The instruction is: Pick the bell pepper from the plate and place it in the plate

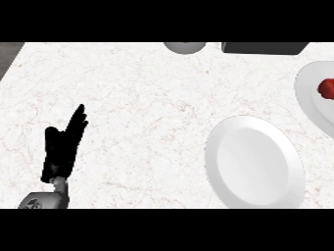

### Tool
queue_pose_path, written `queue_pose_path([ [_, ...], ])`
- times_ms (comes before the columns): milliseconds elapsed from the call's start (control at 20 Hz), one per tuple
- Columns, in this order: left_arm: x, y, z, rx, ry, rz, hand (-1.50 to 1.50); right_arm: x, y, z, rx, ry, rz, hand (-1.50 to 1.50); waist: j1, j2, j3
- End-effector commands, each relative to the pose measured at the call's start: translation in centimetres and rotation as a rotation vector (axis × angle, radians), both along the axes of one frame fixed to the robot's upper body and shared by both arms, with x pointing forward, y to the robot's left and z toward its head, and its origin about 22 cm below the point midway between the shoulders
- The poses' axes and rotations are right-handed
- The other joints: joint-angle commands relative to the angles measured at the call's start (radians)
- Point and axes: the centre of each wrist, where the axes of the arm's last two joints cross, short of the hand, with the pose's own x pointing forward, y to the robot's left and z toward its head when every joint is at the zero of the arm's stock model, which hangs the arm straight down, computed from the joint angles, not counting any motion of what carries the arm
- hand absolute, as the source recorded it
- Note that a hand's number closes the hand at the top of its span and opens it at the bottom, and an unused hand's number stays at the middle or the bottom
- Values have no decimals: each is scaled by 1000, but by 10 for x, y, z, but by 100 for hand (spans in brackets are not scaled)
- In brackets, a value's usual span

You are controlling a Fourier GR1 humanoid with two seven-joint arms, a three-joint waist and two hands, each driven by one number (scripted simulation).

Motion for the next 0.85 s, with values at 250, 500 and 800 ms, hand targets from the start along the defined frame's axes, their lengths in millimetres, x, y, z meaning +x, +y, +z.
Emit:
queue_pose_path([
  [250, 2, -8, -2, -13, -1, -8, 0, -16, -8, -4, 8, -39, -94, -150, 2, 3, 2],
  [500, -4, 2, -3, 10, 15, -8, 0, -32, -22, 6, -6, -16, -148, -150, 3, 1, 2],
  [800, -1, -10, 1, -3, -15, -4, 0, -35, -17, -7, -62, 0, -173, -150, 9, 3, 4],
])
